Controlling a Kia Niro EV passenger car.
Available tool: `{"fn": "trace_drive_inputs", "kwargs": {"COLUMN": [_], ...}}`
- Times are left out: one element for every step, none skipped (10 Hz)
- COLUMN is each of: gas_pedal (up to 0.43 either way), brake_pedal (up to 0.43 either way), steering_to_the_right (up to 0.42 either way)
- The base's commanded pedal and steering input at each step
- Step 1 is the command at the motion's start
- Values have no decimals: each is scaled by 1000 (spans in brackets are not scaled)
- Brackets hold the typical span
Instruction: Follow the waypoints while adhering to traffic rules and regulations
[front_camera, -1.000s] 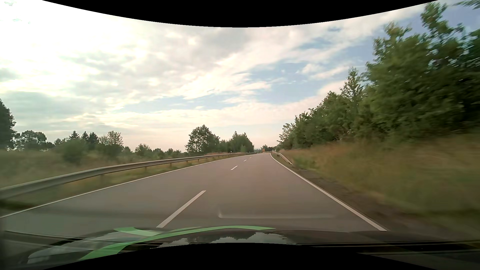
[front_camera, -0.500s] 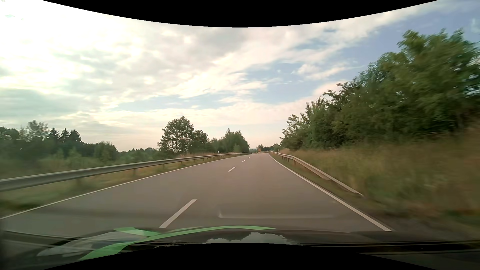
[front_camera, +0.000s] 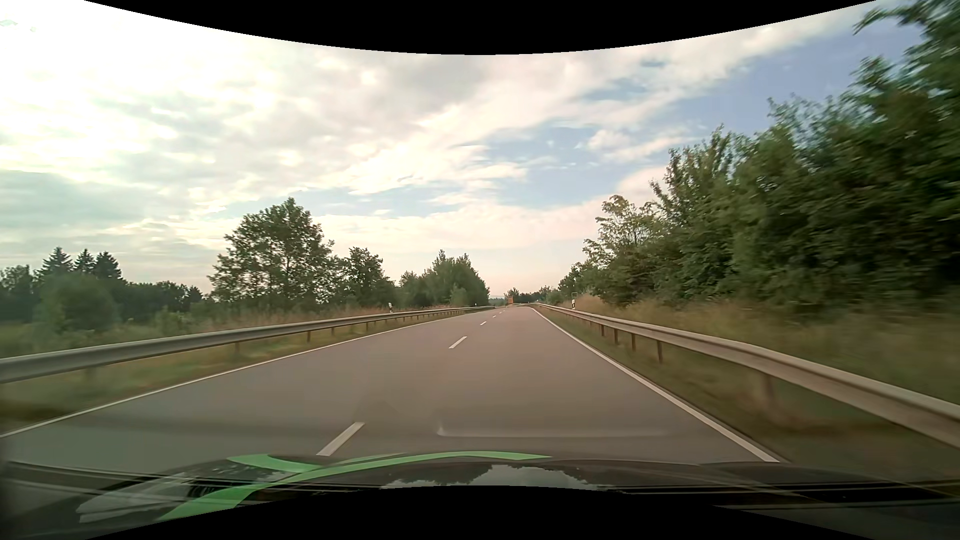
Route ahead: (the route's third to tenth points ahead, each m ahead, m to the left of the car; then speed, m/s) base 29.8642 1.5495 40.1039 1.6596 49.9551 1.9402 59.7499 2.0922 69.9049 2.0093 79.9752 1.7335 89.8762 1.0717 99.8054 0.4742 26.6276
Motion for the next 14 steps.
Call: {"fn": "trace_drive_inputs", "kwargs": {"gas_pedal": [268, 268, 268, 268, 248, 220, 209, 197, 197, 197, 197, 197, 177, 177], "brake_pedal": [0, 0, 0, 0, 0, 0, 0, 0, 0, 0, 0, 0, 0, 0], "steering_to_the_right": [7, 6, 5, 5, 5, 5, 5, 4, 4, 3, 3, 3, 3, 3]}}
